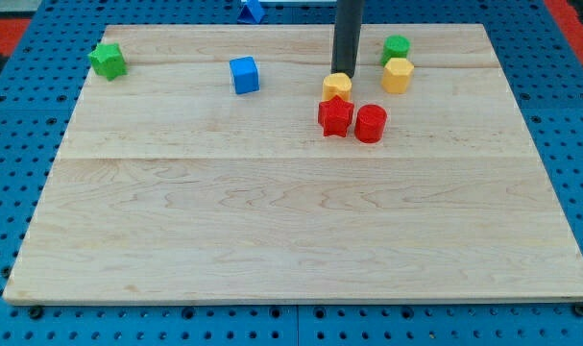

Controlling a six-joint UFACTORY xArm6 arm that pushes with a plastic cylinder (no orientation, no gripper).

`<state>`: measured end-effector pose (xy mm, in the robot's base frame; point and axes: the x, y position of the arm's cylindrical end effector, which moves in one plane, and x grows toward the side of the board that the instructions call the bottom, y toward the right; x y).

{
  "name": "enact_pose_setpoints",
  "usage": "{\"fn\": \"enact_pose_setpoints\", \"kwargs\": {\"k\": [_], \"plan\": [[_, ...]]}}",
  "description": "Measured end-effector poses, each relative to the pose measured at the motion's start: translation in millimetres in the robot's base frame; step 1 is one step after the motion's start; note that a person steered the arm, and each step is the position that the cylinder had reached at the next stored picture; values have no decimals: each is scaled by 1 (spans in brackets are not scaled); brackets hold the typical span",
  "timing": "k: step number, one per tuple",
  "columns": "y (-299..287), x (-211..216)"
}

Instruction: Place the yellow heart below the yellow hexagon

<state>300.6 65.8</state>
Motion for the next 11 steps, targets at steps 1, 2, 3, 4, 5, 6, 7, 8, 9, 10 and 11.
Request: {"fn": "enact_pose_setpoints", "kwargs": {"k": [1, 2, 3, 4, 5, 6, 7, 8, 9, 10, 11], "plan": [[-27, 0], [-72, 5], [-57, 14], [-16, 14], [-23, 14], [-60, 31], [-52, 61], [-27, 46], [-22, 37], [3, 37], [27, 37]]}}
